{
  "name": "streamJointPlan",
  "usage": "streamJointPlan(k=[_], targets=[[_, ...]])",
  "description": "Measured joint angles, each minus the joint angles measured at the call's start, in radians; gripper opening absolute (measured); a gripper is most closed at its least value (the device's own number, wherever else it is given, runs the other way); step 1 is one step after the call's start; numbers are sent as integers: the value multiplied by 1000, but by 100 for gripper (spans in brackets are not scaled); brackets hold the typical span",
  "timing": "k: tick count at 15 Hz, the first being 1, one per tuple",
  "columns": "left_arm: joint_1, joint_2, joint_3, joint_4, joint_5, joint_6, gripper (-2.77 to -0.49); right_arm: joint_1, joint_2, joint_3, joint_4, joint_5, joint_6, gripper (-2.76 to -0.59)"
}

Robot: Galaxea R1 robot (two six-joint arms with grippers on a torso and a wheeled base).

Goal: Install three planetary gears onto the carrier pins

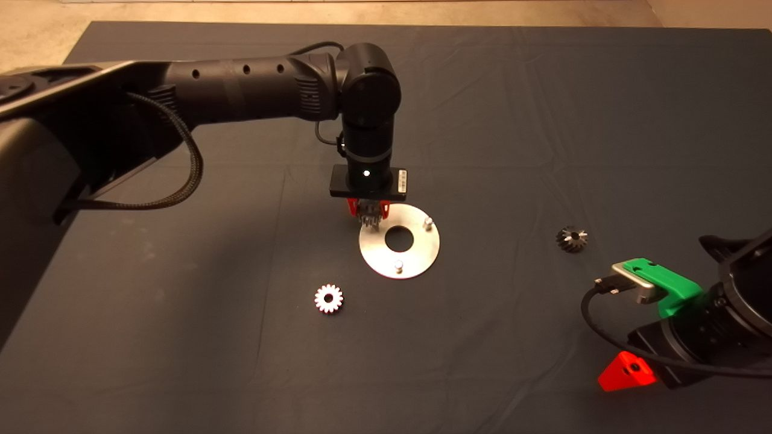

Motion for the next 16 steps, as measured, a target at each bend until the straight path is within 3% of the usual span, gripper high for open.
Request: streamJointPlan(k=[2,6,8,13,16], targets=[[0,0,0,0,-2,0,-232,0,0,0,0,0,0,-63],[0,0,0,0,-61,0,-232,0,0,0,0,0,0,-63],[0,0,0,0,-76,0,-232,0,0,0,0,0,0,-63],[0,-4,0,0,-76,7,-232,0,0,0,0,0,0,-63],[0,-30,0,0,-73,25,-232,0,0,0,0,0,0,-63]])
